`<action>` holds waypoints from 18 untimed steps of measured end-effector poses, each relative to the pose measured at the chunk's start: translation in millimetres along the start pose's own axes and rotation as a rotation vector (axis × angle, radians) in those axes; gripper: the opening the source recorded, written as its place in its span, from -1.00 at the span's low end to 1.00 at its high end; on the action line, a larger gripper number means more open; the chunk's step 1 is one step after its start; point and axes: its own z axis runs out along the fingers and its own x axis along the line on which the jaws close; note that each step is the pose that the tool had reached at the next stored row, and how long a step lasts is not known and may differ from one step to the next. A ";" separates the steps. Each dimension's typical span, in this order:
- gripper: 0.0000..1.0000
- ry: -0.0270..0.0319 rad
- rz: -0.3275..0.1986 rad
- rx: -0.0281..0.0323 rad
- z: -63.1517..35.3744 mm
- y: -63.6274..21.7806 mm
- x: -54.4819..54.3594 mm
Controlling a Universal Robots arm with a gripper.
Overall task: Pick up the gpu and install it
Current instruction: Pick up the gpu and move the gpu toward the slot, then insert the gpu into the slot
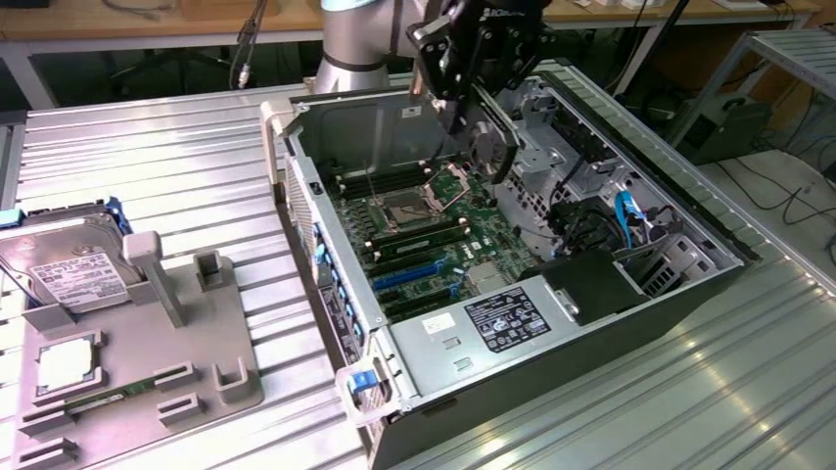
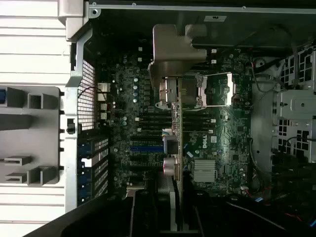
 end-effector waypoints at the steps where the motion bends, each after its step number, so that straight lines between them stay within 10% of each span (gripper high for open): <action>1: -0.40 0.0000 0.000 0.0000 0.9 -0.4 -18.6; 18: -0.40 0.0021 -0.042 0.0003 1.5 -0.7 -32.1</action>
